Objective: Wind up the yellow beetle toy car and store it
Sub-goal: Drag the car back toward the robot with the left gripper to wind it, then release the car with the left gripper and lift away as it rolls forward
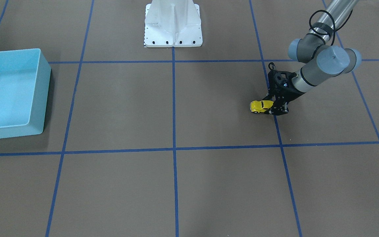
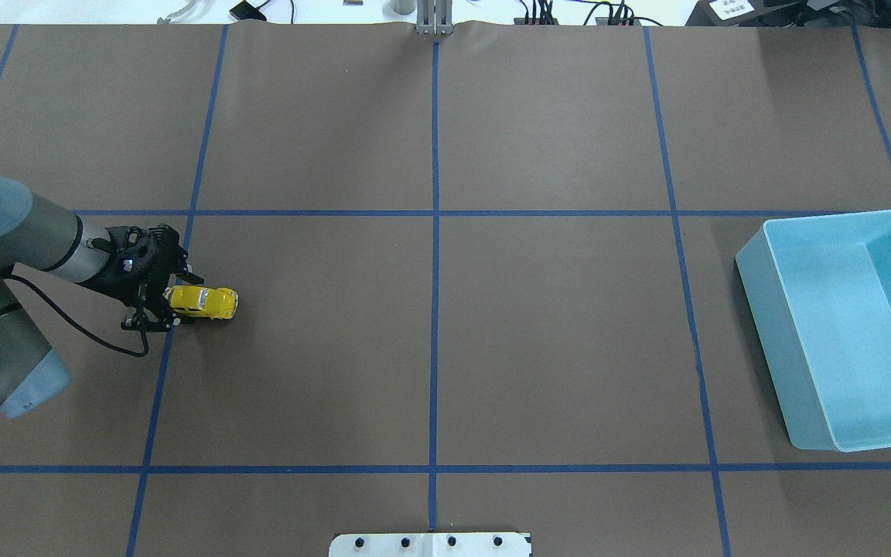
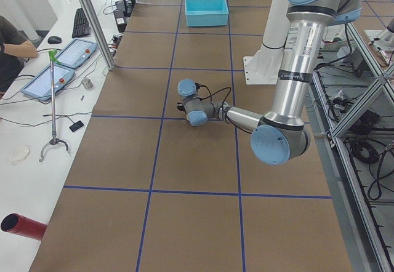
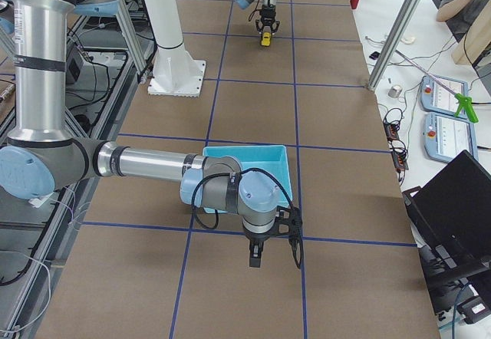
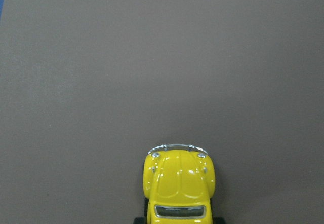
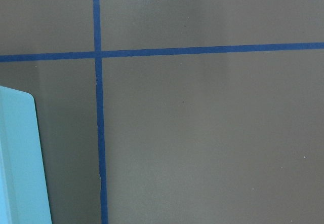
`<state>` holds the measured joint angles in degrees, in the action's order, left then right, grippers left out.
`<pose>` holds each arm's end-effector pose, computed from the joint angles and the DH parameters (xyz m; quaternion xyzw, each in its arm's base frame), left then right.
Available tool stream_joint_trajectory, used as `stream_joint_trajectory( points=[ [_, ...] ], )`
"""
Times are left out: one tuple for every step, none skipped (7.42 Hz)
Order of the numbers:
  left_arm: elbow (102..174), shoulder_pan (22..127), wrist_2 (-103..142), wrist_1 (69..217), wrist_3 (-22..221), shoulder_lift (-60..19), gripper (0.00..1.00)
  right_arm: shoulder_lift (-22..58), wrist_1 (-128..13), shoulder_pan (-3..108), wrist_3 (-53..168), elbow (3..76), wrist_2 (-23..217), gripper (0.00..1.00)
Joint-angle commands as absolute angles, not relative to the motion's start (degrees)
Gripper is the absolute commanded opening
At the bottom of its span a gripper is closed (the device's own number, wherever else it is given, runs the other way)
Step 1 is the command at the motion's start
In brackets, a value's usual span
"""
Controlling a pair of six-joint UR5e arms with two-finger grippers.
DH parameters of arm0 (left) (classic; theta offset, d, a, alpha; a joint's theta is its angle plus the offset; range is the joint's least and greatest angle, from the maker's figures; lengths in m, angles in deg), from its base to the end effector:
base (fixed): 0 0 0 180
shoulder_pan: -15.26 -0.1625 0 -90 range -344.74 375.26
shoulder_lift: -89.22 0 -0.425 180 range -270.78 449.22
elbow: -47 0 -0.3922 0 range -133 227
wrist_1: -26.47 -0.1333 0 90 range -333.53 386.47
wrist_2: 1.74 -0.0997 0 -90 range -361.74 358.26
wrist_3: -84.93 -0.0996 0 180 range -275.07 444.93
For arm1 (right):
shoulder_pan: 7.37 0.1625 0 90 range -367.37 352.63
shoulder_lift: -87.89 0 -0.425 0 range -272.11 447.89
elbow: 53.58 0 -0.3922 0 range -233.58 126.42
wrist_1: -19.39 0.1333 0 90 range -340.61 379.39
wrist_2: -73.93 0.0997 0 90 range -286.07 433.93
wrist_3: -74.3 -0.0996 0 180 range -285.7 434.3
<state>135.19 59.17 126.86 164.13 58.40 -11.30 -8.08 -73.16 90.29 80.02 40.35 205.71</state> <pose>0.3723 -0.4572 0.4811 0.3898 0.3628 0.6184 0.5779 0.1251 -0.4283 0.6812 0.0043 -0.3582 0.0301 0.9331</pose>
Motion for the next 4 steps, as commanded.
stream_joint_trajectory(
  points=[
    [135.33, 59.21, 126.84, 164.54, 58.39, -10.80, 1.00, -8.08, -73.16, 90.28, 80.01, 40.29, 205.68, 1.00],
    [135.42, 59.29, 126.84, 164.54, 58.39, -10.80, 1.00, -8.08, -73.16, 90.28, 80.01, 40.29, 205.68, 1.00],
    [135.42, 59.29, 126.84, 164.54, 58.39, -10.80, 1.00, -8.08, -73.16, 90.28, 80.01, 40.29, 205.68, 1.00],
    [135.59, 59.29, 126.93, 164.54, 58.47, -10.80, 1.00, -8.08, -73.16, 90.28, 80.01, 40.29, 205.68, 1.00]
  ],
)
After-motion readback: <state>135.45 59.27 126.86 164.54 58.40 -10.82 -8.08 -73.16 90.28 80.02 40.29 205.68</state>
